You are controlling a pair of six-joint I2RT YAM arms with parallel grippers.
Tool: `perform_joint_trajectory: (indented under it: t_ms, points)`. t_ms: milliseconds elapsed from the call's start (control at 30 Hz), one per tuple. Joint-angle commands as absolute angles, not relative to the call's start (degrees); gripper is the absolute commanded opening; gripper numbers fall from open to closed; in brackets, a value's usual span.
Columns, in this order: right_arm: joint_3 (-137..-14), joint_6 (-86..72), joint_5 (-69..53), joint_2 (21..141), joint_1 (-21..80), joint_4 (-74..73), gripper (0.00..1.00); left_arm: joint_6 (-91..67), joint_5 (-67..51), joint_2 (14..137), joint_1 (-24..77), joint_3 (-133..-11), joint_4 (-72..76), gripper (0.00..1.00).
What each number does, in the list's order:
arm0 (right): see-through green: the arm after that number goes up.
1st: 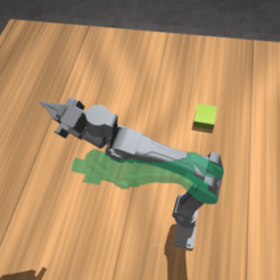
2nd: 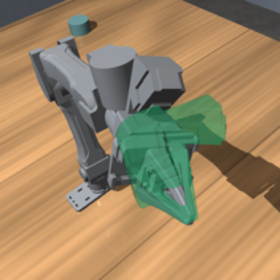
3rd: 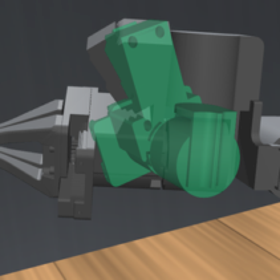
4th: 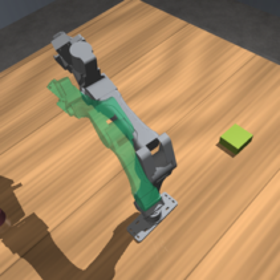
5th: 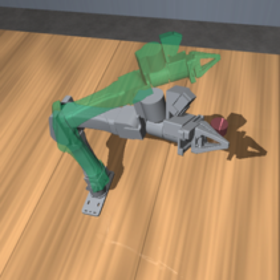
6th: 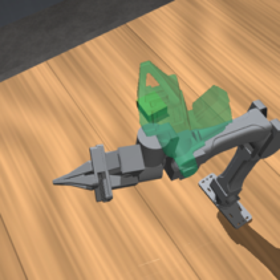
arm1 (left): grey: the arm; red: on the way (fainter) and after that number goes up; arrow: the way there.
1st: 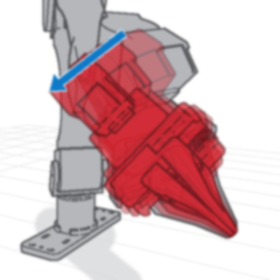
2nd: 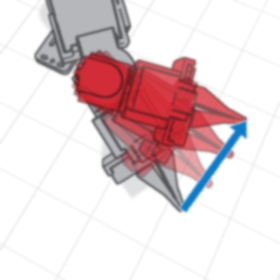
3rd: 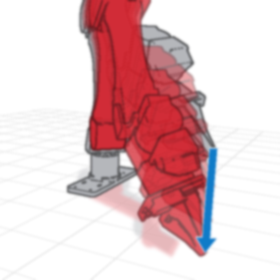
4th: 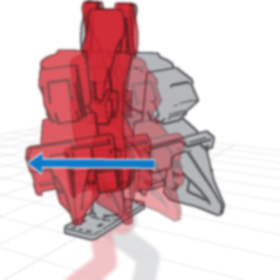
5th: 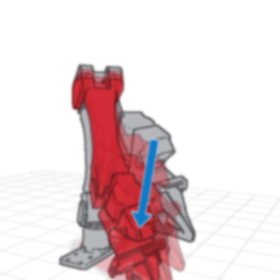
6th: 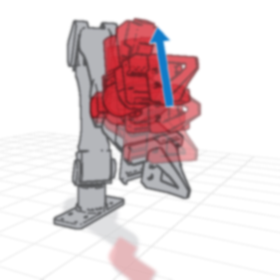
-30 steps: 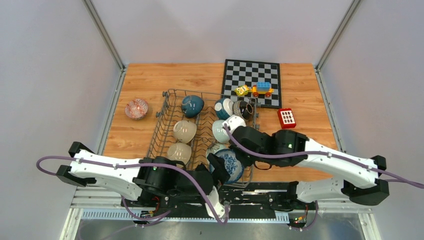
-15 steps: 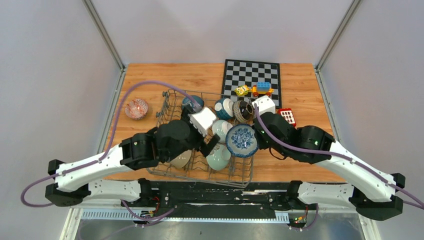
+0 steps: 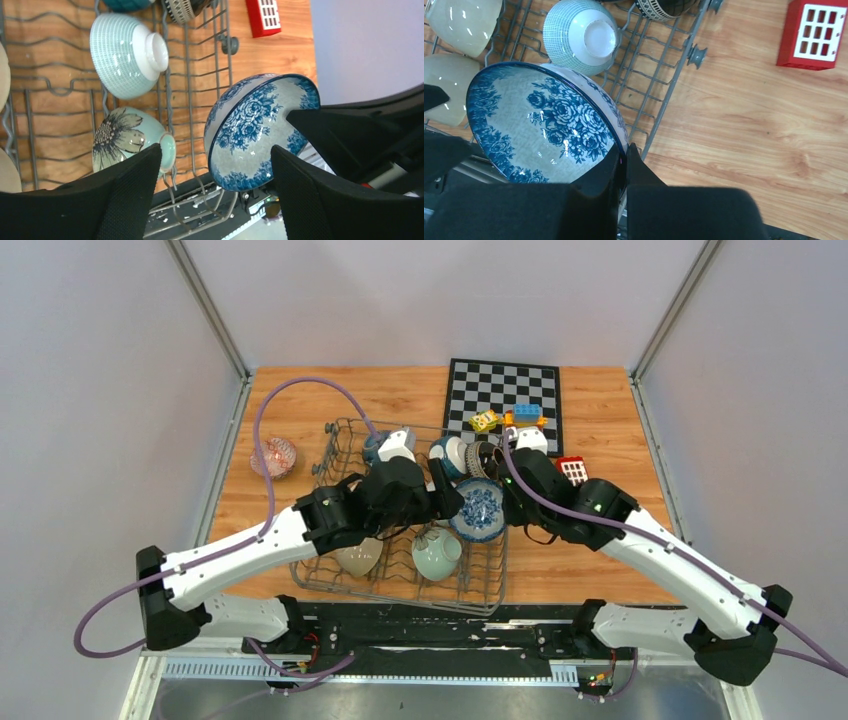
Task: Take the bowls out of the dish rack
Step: Place the bowl with the bowl.
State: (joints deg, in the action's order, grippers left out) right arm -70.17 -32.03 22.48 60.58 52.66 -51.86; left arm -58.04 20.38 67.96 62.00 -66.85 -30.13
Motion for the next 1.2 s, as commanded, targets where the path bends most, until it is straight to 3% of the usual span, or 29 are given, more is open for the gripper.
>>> perform_joint_trajectory:
  t_ms: [0, 100, 167, 500, 633, 700, 900, 1167]
  points:
    - [-72.86, -37.66, 20.16, 62.43, 51.73, -50.95, 0.0, -60.06, 22.14, 70.52, 61.75, -69.96, -34.12, 0.73]
    - [-73.48, -39.1, 19.48, 62.97, 51.68, -51.68, 0.0, -58.72, 24.36, 71.48, 61.78, -70.46, -35.38, 0.5]
    - [-73.39, -39.62, 19.31, 62.82, 51.68, -51.76, 0.0, -57.93, 24.83, 71.92, 61.76, -70.72, -35.61, 0.43]
    - [-73.8, -40.88, 17.92, 63.45, 51.68, -51.63, 0.0, -54.95, 22.58, 75.12, 61.79, -72.25, -35.9, 0.45]
    - [-73.61, -41.05, 17.68, 63.29, 51.68, -51.34, 0.0, -54.93, 21.64, 75.55, 61.79, -71.45, -35.13, 0.25]
    - [-73.49, -41.05, 17.84, 63.13, 51.68, -51.28, 0.0, -54.77, 21.85, 75.54, 61.8, -71.36, -35.07, 0.21]
    - [-73.22, -41.21, 17.87, 63.19, 51.68, -51.26, 0.0, -54.37, 22.78, 75.36, 61.79, -71.37, -35.29, 0.16]
    - [-72.86, -41.34, 17.13, 63.41, 51.68, -50.73, 0.0, -53.88, 22.97, 75.58, 61.79, -71.02, -35.44, 0.0]
